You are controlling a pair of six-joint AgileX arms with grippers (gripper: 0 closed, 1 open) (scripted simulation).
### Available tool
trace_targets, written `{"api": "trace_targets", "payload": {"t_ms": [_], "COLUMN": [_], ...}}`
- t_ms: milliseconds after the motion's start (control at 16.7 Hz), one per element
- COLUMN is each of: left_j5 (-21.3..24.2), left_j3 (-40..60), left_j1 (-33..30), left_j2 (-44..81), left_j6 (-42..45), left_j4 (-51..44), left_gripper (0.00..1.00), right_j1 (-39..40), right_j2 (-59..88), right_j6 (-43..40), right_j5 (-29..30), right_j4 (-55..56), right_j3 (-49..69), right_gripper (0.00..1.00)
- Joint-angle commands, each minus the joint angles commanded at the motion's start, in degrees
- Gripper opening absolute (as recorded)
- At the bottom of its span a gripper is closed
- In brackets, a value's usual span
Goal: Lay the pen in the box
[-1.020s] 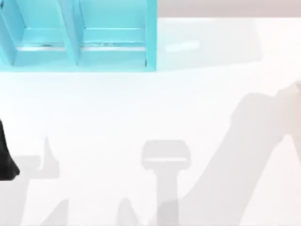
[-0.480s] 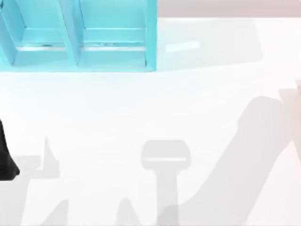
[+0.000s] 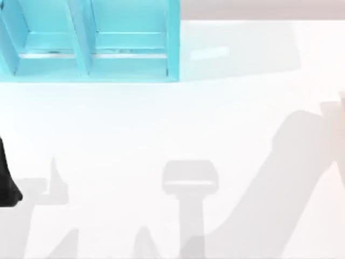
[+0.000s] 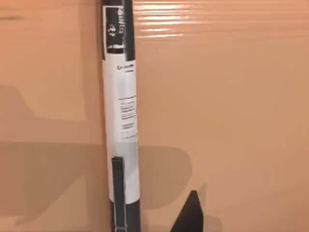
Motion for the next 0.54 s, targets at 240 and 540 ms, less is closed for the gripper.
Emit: {"api": "trace_targets", "payload": {"t_ms": [240, 540], "left_j5": [0.00, 0.00], "left_j3": [0.00, 0.00], "left_j1": [0.00, 0.00], "left_j2": [0.00, 0.00], "left_j6": [0.00, 0.00], "left_j4": [0.00, 0.00], "left_gripper": [1.00, 1.00], "right_j1": [0.00, 0.00], "right_j2": [0.00, 0.00], "right_j6": [0.00, 0.00], "right_j5": [0.00, 0.00], "right_j4": [0.00, 0.00], "right_j3": [0.00, 0.00], "right_gripper": [1.00, 1.00]}}
